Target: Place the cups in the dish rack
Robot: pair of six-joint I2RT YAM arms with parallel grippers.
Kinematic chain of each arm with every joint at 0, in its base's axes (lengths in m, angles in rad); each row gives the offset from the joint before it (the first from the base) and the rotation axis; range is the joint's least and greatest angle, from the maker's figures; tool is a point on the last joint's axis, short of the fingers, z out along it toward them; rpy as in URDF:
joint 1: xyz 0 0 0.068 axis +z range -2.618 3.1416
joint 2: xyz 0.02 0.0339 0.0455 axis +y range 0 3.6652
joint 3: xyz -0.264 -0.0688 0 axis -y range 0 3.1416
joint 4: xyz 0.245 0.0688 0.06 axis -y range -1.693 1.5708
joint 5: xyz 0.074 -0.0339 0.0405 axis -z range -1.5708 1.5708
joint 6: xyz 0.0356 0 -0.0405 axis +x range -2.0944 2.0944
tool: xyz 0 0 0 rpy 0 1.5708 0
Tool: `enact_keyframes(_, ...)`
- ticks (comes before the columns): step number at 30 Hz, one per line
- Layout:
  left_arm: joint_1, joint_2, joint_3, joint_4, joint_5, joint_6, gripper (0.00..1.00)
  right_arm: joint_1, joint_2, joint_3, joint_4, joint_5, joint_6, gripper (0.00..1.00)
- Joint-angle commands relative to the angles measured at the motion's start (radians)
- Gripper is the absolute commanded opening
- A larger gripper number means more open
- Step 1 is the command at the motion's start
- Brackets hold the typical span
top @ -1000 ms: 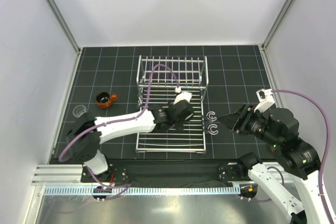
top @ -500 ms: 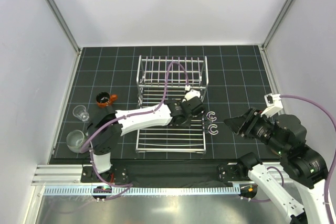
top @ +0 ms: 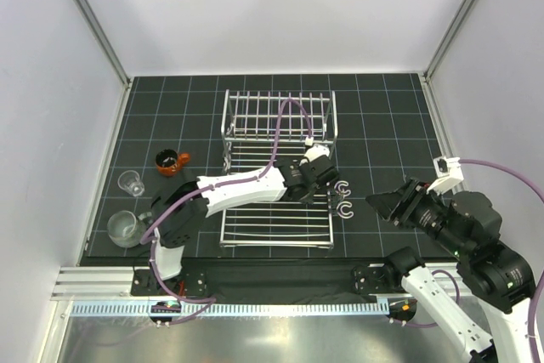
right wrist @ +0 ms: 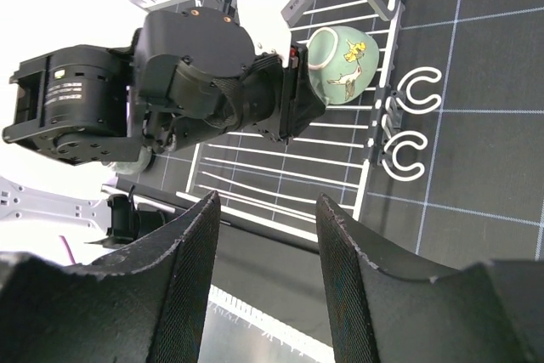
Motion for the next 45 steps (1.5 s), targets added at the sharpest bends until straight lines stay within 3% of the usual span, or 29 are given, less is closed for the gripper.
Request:
enact_keyframes(1,-0.005,0.004,0.021,0.004,-0.037,-0.021,0.22,0.007,-0.013,0.016,0.002,0.021,-0.002,0.51)
enact_keyframes(5,-0.006,-0.062,-0.034,0.038,-0.029,-0.033,0.31,0.005,-0.015,0.015,-0.005,0.022,-0.003,0.51)
enact_keyframes(10,-0.010,-0.188,-0.099,0.056,0.028,-0.042,0.52,0.007,-0.013,0.004,0.002,0.021,-0.008,0.51)
enact_keyframes(19,-0.020,-0.464,-0.223,0.050,0.063,-0.030,0.56,0.005,-0.010,-0.031,0.021,-0.022,-0.038,0.54)
enact_keyframes(26,0.009,-0.718,-0.251,-0.144,-0.061,-0.010,0.56,0.005,0.010,-0.028,0.022,-0.060,-0.084,0.57)
enact_keyframes(33,0.337,-0.834,-0.125,-0.249,0.078,0.076,0.61,0.005,0.018,-0.039,0.051,-0.103,-0.088,0.58)
enact_keyframes(34,0.422,-0.841,-0.090,-0.252,0.103,0.091,0.61,0.007,0.016,-0.039,0.051,-0.107,-0.088,0.59)
enact_keyframes(38,0.610,-0.835,-0.010,-0.289,0.107,0.160,0.71,0.007,0.022,-0.039,0.041,-0.120,-0.084,0.59)
enact_keyframes(40,0.755,-0.811,0.004,-0.299,0.179,0.166,0.73,0.007,0.047,-0.030,0.003,-0.102,-0.092,0.59)
enact_keyframes(45,1.007,-0.745,-0.021,-0.271,0.277,0.139,0.77,0.005,0.171,-0.022,-0.074,-0.041,-0.123,0.74)
